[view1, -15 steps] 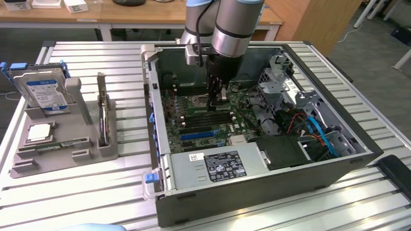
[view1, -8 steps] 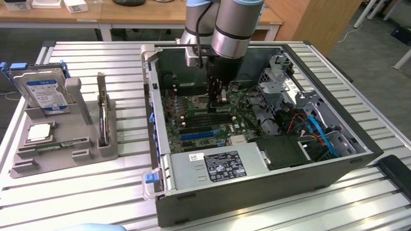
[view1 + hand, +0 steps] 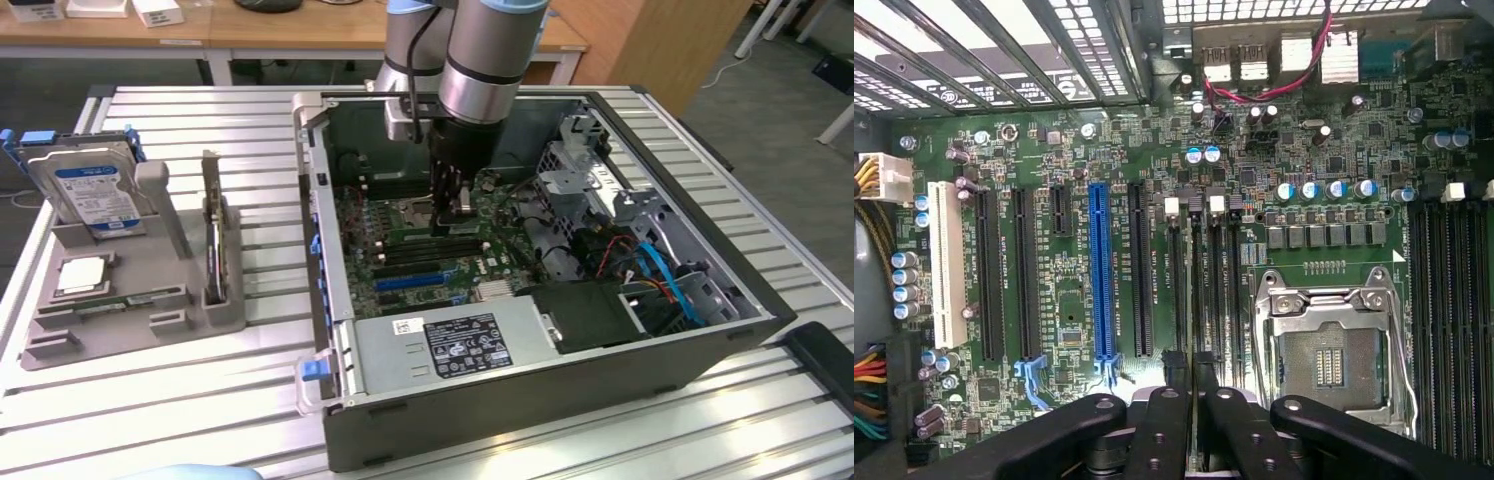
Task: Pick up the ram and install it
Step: 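Insert the ram into the slot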
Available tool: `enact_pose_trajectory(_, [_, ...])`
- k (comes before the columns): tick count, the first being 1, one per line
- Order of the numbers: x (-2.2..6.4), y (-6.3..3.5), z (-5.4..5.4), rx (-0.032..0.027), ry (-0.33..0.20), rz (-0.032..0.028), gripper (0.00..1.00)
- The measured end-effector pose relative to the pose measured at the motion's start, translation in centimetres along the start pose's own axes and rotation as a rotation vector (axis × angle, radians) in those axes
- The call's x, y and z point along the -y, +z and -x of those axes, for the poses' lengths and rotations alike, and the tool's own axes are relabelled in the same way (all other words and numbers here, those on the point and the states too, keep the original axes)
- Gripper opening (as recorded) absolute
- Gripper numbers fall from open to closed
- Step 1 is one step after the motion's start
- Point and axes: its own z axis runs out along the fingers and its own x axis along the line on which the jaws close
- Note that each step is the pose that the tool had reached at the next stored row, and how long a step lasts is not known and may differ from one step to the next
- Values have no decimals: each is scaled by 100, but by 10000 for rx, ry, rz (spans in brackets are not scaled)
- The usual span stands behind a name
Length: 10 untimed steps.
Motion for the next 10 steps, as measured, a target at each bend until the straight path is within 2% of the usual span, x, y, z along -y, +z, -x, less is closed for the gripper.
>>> enact_pose_trajectory(10, [0, 8, 1, -25, -406, -23, 13])
